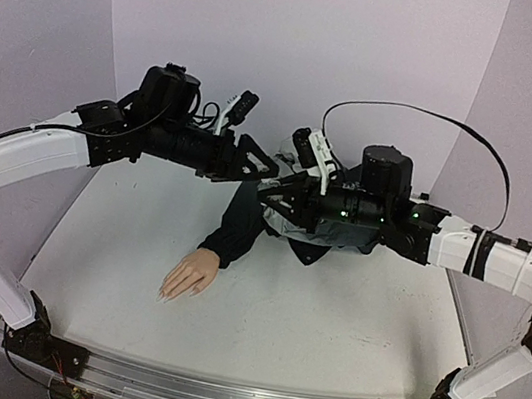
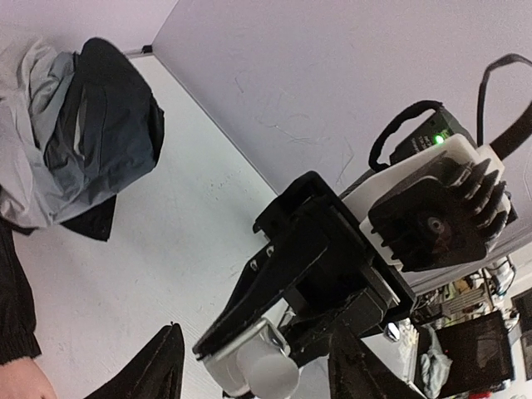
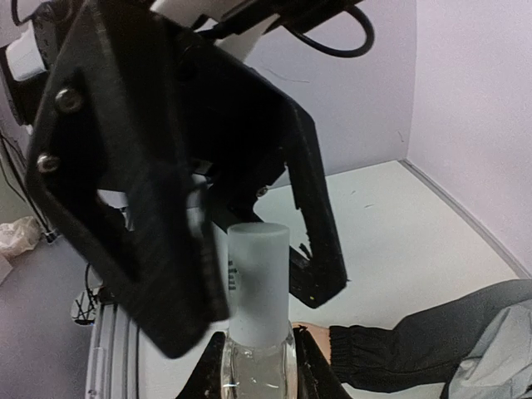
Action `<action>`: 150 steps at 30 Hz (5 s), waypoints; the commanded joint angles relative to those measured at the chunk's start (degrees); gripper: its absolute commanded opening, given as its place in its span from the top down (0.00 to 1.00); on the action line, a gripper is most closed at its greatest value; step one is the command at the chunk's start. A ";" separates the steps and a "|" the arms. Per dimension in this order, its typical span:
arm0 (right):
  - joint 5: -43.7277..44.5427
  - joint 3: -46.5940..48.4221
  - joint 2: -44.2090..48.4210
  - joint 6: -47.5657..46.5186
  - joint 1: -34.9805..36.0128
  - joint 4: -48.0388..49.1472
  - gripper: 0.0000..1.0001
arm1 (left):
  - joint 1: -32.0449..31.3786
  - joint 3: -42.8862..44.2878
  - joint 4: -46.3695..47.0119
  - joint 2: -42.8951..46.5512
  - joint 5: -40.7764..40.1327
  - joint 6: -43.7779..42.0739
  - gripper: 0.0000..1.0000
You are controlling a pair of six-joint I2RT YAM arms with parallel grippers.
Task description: Paint the nails
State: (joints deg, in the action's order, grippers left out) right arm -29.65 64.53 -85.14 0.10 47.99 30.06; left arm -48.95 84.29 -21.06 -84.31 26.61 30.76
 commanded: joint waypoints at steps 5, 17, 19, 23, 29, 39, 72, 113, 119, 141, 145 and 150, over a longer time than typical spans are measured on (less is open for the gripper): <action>-11.96 2.44 -0.98 7.44 -3.62 8.47 1.00 | 0.04 -0.18 8.85 1.38 1.71 -2.99 0.53; -12.23 3.78 -4.10 8.25 -5.39 9.80 1.00 | -0.49 1.69 8.50 -2.04 -6.31 -3.81 0.82; -12.42 4.14 -4.68 8.02 -5.76 9.75 1.00 | -0.45 2.96 8.41 -3.35 -5.91 -4.16 0.82; -11.29 4.55 -5.27 7.54 -6.64 9.75 1.00 | -0.45 5.07 7.93 -5.56 -5.53 -4.69 0.87; 8.12 4.05 -5.34 6.70 -6.15 10.42 1.00 | -0.91 6.03 7.71 -7.84 -10.91 -3.47 0.94; 35.84 3.74 -5.64 1.25 -0.07 14.21 1.00 | -1.32 6.72 7.70 -9.12 -15.45 -0.42 0.90; 2.76 3.03 -1.64 -3.00 -0.85 3.70 1.00 | 0.35 7.73 -6.22 -2.27 -6.31 1.25 0.67; -0.84 4.63 -3.60 -4.76 -0.95 1.06 1.00 | 4.83 20.12 -22.35 -10.01 9.19 -3.50 0.58; -1.01 5.11 -4.04 -4.81 -0.90 0.74 1.00 | 4.58 20.72 -23.70 -10.35 7.91 -4.02 0.63; -0.64 4.71 -4.96 -6.09 -0.85 0.00 1.00 | 4.39 21.96 -25.33 -10.05 4.34 -4.57 0.96; -0.16 4.04 -4.60 -6.49 -0.91 0.07 1.00 | 4.39 22.06 -25.46 -9.95 4.16 -4.62 0.98; -0.47 3.89 -4.42 -6.73 -0.88 0.22 1.00 | 4.39 22.13 -25.67 -9.81 3.27 -4.73 0.99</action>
State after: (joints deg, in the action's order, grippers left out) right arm -29.26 67.16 -90.13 -5.78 47.03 27.81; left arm -44.31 103.55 -47.16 -95.02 31.24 26.92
